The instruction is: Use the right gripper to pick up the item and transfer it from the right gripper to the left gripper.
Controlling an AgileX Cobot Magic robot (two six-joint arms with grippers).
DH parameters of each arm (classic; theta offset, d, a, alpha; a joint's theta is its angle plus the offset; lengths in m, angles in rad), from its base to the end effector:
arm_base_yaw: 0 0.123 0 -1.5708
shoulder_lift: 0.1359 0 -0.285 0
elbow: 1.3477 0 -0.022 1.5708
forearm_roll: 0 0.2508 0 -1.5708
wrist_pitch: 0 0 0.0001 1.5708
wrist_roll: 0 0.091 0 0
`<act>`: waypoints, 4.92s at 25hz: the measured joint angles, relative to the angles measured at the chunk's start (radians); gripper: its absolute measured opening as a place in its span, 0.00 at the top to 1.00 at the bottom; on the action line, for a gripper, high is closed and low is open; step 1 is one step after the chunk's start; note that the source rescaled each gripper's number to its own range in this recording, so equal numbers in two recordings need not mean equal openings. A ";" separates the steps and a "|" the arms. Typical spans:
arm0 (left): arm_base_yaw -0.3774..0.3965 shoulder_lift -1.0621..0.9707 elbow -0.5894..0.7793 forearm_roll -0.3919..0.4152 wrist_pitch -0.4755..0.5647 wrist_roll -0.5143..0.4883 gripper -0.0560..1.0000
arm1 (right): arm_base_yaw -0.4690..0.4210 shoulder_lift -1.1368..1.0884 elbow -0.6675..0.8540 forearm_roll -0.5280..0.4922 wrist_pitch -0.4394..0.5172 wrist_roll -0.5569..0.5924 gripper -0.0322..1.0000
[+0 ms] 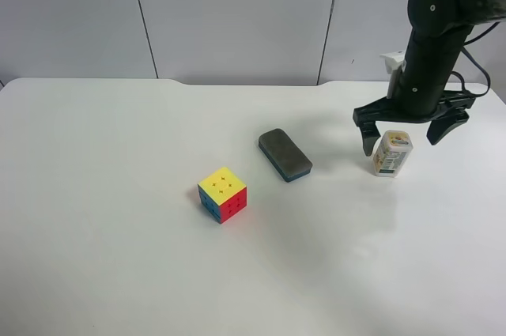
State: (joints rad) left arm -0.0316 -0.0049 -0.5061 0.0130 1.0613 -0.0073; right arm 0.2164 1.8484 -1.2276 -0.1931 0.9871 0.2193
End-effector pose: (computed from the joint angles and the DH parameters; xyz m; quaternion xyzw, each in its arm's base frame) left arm -0.0063 0.0012 0.2789 0.0100 0.8504 -0.0037 0.5260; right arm 0.3419 0.0602 0.1857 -0.0497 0.9951 -0.0744 0.0420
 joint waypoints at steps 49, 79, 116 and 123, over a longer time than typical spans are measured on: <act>0.000 0.000 0.000 0.000 0.000 0.000 0.00 | -0.061 0.124 -0.003 0.094 -0.183 0.016 0.97; 0.000 0.000 0.000 0.000 0.000 0.000 0.00 | -0.061 -0.118 -0.006 0.253 -0.101 -0.203 0.97; -0.020 0.233 -0.022 -0.174 0.000 0.265 0.00 | 0.323 -0.172 -0.006 0.729 -0.042 -0.758 0.97; -0.155 0.314 -0.031 -0.197 0.000 0.343 0.00 | 0.393 -0.172 -0.006 0.773 -0.045 -0.785 0.97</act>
State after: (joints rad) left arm -0.1868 0.3095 -0.5368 -0.1843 1.0608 0.3359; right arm 0.6094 1.6762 -1.2337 0.5802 0.9424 -0.5660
